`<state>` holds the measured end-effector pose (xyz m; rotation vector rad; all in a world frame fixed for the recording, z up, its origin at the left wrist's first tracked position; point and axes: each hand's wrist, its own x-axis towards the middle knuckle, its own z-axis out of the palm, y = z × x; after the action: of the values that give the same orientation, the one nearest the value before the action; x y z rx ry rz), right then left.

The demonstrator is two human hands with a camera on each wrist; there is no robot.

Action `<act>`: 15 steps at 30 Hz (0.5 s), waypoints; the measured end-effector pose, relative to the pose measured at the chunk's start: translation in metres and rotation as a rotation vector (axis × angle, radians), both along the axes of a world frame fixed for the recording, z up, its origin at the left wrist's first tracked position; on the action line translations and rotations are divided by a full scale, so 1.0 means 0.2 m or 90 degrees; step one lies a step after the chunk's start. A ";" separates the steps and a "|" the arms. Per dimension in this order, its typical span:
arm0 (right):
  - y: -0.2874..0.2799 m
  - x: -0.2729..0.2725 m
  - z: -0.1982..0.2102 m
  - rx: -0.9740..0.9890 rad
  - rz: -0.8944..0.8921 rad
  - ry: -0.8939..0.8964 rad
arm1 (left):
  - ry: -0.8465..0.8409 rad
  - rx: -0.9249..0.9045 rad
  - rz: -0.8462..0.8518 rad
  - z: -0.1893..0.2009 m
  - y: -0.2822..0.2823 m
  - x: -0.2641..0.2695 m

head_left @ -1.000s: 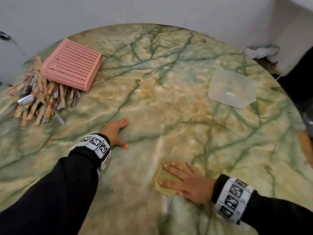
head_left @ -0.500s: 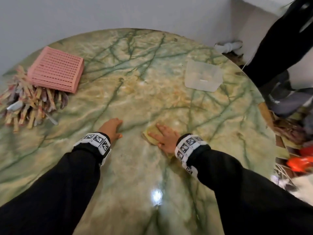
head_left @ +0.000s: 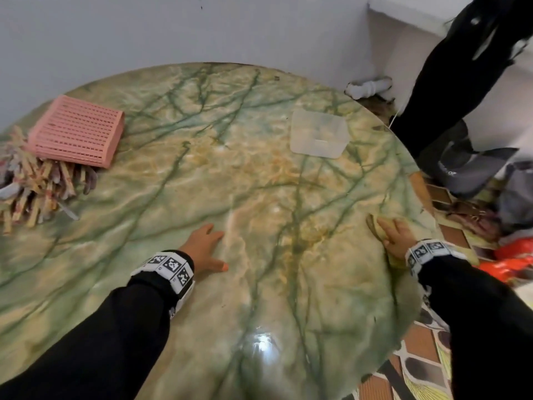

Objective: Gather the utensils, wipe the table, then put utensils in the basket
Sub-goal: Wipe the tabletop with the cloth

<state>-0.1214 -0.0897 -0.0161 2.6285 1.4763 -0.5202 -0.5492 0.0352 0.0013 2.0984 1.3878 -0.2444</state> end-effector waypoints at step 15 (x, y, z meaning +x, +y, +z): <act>-0.17 -0.24 0.12 -0.175 0.601 0.189 | 0.016 0.046 0.067 -0.01 0.07 0.33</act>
<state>-0.1695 -0.1240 0.0078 1.4321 2.2641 -0.9006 -0.4829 0.0491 -0.0006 2.0787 1.5378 -0.1816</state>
